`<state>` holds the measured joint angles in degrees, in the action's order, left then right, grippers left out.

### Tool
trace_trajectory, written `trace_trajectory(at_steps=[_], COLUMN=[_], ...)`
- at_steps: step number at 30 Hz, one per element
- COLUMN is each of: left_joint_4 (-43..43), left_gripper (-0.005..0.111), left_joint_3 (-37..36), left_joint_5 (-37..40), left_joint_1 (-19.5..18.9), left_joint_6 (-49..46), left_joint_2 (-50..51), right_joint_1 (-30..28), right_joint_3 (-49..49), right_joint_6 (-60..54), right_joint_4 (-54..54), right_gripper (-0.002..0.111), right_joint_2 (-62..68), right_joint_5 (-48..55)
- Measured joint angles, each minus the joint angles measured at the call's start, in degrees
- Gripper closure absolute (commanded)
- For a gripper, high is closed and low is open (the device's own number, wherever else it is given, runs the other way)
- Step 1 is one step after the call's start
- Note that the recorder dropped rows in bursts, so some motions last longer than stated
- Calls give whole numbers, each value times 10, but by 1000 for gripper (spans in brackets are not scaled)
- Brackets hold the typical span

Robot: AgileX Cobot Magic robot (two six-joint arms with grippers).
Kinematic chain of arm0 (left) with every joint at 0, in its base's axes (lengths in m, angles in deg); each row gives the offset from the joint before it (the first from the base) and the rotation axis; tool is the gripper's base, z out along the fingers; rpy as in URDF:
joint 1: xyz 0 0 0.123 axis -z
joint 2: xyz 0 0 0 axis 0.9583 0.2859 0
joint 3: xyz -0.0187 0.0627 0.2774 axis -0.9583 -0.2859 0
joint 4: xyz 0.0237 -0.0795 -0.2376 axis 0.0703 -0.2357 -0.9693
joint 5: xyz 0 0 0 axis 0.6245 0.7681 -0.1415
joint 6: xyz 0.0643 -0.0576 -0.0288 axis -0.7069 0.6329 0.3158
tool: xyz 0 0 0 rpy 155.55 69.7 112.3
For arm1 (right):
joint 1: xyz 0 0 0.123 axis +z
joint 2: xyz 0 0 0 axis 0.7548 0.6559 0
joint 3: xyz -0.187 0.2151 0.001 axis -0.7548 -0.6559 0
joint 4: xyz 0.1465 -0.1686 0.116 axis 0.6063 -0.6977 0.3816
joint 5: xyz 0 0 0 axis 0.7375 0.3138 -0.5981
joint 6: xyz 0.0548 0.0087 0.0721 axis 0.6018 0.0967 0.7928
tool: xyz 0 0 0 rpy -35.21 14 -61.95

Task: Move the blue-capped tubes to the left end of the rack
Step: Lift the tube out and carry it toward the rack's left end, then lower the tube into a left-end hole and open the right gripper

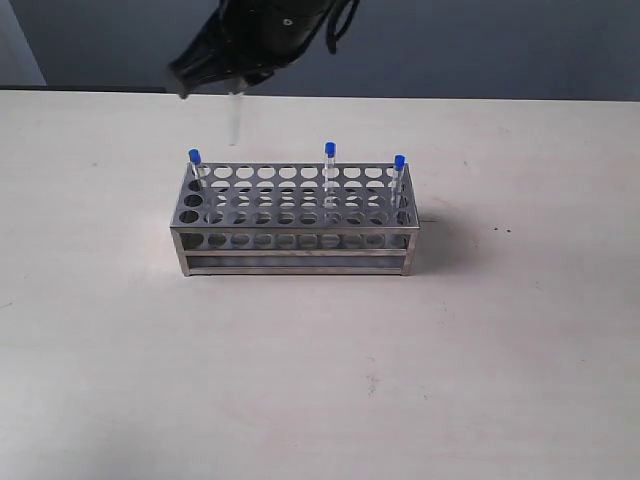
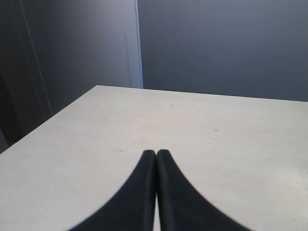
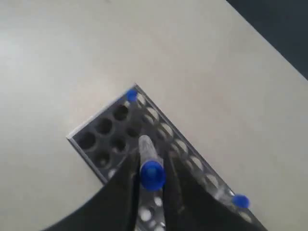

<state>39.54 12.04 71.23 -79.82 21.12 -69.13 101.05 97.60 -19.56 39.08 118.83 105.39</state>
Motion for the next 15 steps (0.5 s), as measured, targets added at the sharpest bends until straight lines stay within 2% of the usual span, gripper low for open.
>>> trace_trajectory(at_steps=[5, 15], left_joint_4=[0, 0], left_gripper=[106, 106], left_joint_3=[0, 0], left_joint_5=[0, 0], left_joint_1=[0, 0], left_joint_6=[0, 0], left_joint_2=[0, 0], right_joint_1=[5, 6], right_joint_3=[14, 102], right_joint_6=[-39, -53], right_joint_4=[59, 65], right_gripper=[109, 109], right_joint_2=[39, 123], right_joint_5=[-42, -6])
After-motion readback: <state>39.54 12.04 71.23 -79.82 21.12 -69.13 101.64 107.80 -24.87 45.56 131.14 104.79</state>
